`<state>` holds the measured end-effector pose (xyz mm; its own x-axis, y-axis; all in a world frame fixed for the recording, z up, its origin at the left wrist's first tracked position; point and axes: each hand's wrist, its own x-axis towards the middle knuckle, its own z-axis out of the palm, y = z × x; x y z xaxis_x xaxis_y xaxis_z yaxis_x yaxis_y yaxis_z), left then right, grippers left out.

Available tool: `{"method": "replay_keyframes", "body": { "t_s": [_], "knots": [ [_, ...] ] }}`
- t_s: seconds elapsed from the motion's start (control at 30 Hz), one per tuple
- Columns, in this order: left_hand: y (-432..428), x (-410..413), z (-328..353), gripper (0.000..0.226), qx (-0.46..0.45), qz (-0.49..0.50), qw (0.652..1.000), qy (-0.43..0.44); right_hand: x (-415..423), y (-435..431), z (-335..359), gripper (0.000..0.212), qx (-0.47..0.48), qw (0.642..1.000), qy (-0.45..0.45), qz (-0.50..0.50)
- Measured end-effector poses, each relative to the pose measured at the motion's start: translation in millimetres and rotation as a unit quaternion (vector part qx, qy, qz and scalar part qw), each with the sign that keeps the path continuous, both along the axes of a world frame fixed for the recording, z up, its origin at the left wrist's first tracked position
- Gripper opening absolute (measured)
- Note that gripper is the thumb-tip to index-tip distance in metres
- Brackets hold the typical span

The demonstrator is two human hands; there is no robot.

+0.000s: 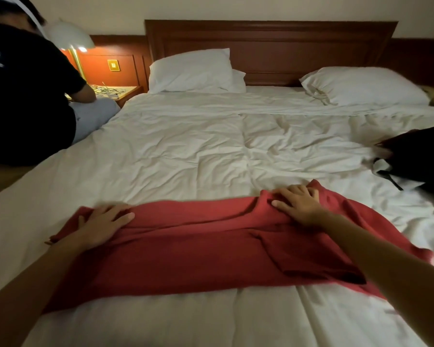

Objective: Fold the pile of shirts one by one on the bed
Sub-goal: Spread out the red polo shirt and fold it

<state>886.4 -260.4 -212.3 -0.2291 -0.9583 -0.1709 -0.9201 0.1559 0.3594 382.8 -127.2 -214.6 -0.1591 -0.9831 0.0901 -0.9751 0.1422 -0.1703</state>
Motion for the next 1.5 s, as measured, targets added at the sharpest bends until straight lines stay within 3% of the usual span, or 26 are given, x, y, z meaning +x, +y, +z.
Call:
{"method": "replay_keyframes", "body": {
  "t_s": [0.13, 0.27, 0.47, 0.57, 0.63, 0.73, 0.83, 0.9, 1.0, 1.1, 1.17, 1.27, 1.4, 1.5],
  "knots": [
    [-15, 7, 0, 0.011, -0.181, -0.031, 0.983, 0.017, 1, -1, -18, 0.043, -0.039, 0.999, 0.018, -0.012],
    [-25, 12, 4, 0.014, -0.216, -0.022, 0.972, 0.091, -9, -5, -16, 0.039, -0.059, 0.998, 0.019, 0.009],
    [-37, 10, 2, 0.017, -0.251, 0.009, 0.968, 0.006, -16, -15, -12, 0.043, -0.018, 0.996, 0.091, -0.01],
    [-34, 7, 3, 0.01, -0.278, -0.004, 0.96, 0.024, -8, -15, -2, 0.047, 0.011, 0.998, 0.054, -0.037],
    [-29, 12, 8, 0.014, -0.253, -0.045, 0.963, 0.076, 2, -9, 6, 0.051, -0.014, 1.0, 0.012, -0.007],
    [-15, 29, 28, 0.042, -0.077, -0.139, 0.971, 0.176, 28, 0, 19, 0.057, -0.061, 0.99, -0.009, 0.129],
    [0, 42, 45, 0.056, 0.022, -0.222, 0.97, 0.097, 55, 1, 17, 0.052, -0.012, 0.97, -0.059, 0.237],
    [5, 47, 51, 0.046, -0.012, -0.252, 0.967, 0.033, 66, 0, 15, 0.044, 0.01, 0.967, -0.069, 0.244],
    [6, 53, 56, 0.02, -0.138, -0.269, 0.953, -0.026, 72, 5, 21, 0.041, 0.008, 0.975, -0.047, 0.217],
    [8, 63, 54, 0.025, -0.198, -0.249, 0.947, -0.033, 76, 22, 27, 0.048, -0.015, 0.971, -0.033, 0.237],
    [11, 70, 51, 0.03, -0.169, -0.243, 0.954, -0.055, 77, 33, 29, 0.047, -0.021, 0.968, -0.008, 0.252],
    [18, 73, 44, 0.028, -0.097, -0.194, 0.975, -0.039, 76, 37, 31, 0.039, -0.026, 0.971, -0.061, 0.23],
    [20, 52, 42, 0.021, -0.112, -0.055, 0.99, 0.062, 79, 23, 20, 0.043, 0.015, 0.99, -0.064, 0.123],
    [14, 34, 33, 0.053, -0.017, -0.009, 1.0, 0.021, 71, 9, 6, 0.053, 0.12, 0.992, -0.028, 0.026]
  ]
}}
